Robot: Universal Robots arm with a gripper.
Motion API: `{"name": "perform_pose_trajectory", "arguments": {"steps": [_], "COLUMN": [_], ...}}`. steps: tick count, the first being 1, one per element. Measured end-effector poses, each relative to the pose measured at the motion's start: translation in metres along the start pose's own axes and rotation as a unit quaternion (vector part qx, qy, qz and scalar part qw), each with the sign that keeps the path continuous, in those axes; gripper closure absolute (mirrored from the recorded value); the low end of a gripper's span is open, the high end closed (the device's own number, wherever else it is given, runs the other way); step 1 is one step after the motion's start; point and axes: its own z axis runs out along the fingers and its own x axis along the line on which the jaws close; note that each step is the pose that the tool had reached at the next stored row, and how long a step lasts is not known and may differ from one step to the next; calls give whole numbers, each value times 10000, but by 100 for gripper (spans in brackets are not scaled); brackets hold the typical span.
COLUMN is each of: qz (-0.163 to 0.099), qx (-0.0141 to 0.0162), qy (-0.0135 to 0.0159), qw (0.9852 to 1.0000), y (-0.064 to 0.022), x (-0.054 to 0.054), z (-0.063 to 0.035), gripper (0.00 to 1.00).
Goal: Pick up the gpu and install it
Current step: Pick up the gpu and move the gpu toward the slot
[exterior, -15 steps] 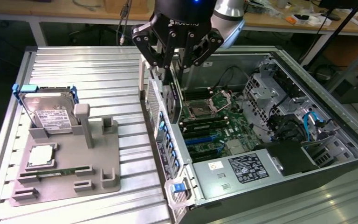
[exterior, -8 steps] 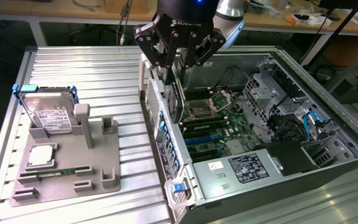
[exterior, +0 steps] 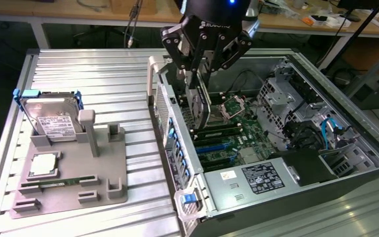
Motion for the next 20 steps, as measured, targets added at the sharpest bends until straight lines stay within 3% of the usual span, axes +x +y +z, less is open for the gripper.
{"name": "perform_pose_trajectory", "arguments": {"steps": [2,20], "qz": [0,0], "qx": [-1,0], "qy": [-1,0], "qw": [10000,10000], "y": [5,9], "x": [-75,-128], "z": [3,4], "gripper": [73,73]}}
